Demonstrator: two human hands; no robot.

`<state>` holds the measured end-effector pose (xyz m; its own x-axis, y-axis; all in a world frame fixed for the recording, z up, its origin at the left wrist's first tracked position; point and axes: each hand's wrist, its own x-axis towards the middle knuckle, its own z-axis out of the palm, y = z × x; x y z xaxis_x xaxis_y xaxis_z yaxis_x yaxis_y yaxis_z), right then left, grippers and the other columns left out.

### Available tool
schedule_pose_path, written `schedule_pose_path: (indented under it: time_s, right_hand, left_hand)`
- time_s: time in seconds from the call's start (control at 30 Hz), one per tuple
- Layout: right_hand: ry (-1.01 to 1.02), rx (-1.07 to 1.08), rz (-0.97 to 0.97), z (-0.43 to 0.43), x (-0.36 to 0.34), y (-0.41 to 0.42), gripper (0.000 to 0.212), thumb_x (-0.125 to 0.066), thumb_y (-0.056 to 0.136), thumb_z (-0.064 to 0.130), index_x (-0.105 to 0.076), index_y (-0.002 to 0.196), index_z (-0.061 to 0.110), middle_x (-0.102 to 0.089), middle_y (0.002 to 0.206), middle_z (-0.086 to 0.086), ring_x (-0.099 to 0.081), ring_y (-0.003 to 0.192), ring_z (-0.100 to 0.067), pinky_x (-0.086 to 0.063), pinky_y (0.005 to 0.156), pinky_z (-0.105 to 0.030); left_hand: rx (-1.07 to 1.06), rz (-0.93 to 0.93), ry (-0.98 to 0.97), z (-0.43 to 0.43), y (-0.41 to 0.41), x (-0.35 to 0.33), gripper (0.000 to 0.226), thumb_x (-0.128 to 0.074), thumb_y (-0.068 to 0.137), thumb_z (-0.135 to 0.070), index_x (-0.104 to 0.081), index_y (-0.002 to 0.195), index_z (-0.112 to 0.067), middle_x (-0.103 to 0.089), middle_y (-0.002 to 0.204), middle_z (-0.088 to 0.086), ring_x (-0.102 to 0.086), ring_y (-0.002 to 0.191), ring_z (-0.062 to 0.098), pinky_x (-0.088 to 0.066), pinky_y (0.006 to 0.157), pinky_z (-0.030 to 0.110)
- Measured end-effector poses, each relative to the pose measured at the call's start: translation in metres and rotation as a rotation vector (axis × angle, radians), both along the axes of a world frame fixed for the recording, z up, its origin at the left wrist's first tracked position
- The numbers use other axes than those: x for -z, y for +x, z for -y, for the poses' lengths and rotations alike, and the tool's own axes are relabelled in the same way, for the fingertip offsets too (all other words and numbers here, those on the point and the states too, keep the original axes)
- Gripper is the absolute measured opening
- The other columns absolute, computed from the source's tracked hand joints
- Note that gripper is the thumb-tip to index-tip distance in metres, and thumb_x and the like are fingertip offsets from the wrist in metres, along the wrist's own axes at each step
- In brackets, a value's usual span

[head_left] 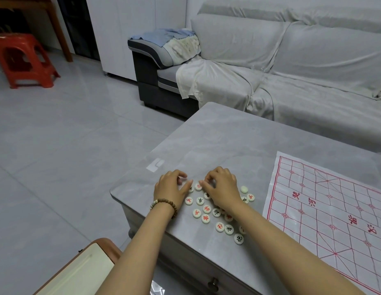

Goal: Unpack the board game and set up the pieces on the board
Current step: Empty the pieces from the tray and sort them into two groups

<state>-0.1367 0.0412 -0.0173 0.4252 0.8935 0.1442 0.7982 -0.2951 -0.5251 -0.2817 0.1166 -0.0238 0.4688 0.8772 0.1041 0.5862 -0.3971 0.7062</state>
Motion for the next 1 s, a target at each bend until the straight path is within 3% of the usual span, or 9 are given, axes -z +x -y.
schedule_pose_path:
  time_s: [0.1,0.2,0.27,0.47,0.57,0.7,0.9,1.0]
  right_hand:
    - [0.045,-0.002,-0.057,0.005,-0.006,0.009,0.014,-0.061,0.087,0.037,-0.060,0.081,0.024,-0.053,0.096,0.006,-0.045,0.098,-0.013,-0.025,0.086,-0.025]
    - [0.152,0.042,-0.178,0.022,-0.018,0.033,0.007,-0.061,0.089,0.032,-0.066,0.088,0.027,-0.058,0.095,0.009,-0.051,0.094,-0.012,-0.038,0.093,-0.035]
    - [0.117,0.017,-0.183,0.037,-0.022,0.050,0.011,-0.060,0.090,0.030,-0.070,0.093,0.028,-0.062,0.095,0.012,-0.054,0.096,-0.012,-0.042,0.093,-0.037]
    - [-0.047,-0.193,-0.059,0.058,-0.011,0.060,0.023,-0.054,0.093,0.033,-0.068,0.112,0.033,-0.058,0.106,0.017,-0.049,0.104,-0.006,-0.038,0.098,-0.037]
    - [-0.090,-0.225,-0.029,0.054,-0.010,0.054,0.027,-0.050,0.095,0.032,-0.065,0.117,0.033,-0.054,0.110,0.012,-0.045,0.108,-0.007,-0.033,0.101,-0.032]
    - [-0.063,-0.163,-0.059,0.045,-0.010,0.052,0.021,-0.055,0.092,0.036,-0.069,0.108,0.034,-0.050,0.098,0.017,-0.044,0.100,-0.005,-0.031,0.097,-0.029]
    - [-0.017,-0.073,-0.216,0.027,-0.010,0.051,0.005,-0.069,0.082,0.036,-0.072,0.084,0.032,-0.059,0.087,0.015,-0.055,0.087,-0.010,-0.047,0.088,-0.037]
    - [-0.016,0.014,-0.228,0.019,-0.011,0.053,0.014,-0.067,0.083,0.039,-0.065,0.071,0.033,-0.057,0.082,0.011,-0.052,0.078,-0.009,-0.048,0.084,-0.037]
  left_hand:
    - [0.051,-0.007,0.027,0.003,0.004,-0.005,0.025,-0.057,0.088,-0.042,-0.059,0.108,-0.029,-0.058,0.106,-0.007,-0.045,0.107,0.012,-0.040,0.088,0.026]
    - [0.168,-0.016,0.055,0.011,0.011,-0.013,0.025,-0.055,0.090,-0.042,-0.061,0.112,-0.032,-0.057,0.116,-0.008,-0.042,0.115,0.012,-0.036,0.096,0.028]
    - [0.276,-0.045,0.100,0.018,0.018,-0.018,0.026,-0.050,0.092,-0.043,-0.062,0.114,-0.035,-0.058,0.119,-0.012,-0.040,0.118,0.010,-0.031,0.097,0.026]
    - [0.404,-0.224,0.221,0.028,0.034,-0.022,0.035,-0.043,0.094,-0.047,-0.058,0.123,-0.035,-0.055,0.127,-0.016,-0.034,0.124,0.009,-0.022,0.101,0.025]
    - [0.373,-0.259,0.243,0.025,0.031,-0.018,0.032,-0.046,0.092,-0.048,-0.063,0.115,-0.035,-0.057,0.122,-0.016,-0.037,0.120,0.008,-0.023,0.098,0.024]
    - [0.364,-0.250,0.233,0.023,0.029,-0.015,0.029,-0.051,0.089,-0.051,-0.066,0.110,-0.038,-0.057,0.120,-0.017,-0.038,0.118,0.007,-0.023,0.097,0.023]
    - [0.318,-0.224,0.200,0.021,0.032,-0.012,0.029,-0.053,0.086,-0.054,-0.068,0.104,-0.037,-0.056,0.118,-0.013,-0.040,0.116,0.009,-0.027,0.094,0.025]
    - [0.271,-0.178,0.156,0.022,0.039,-0.011,0.025,-0.056,0.086,-0.051,-0.070,0.096,-0.033,-0.056,0.114,-0.012,-0.041,0.113,0.009,-0.028,0.091,0.023]
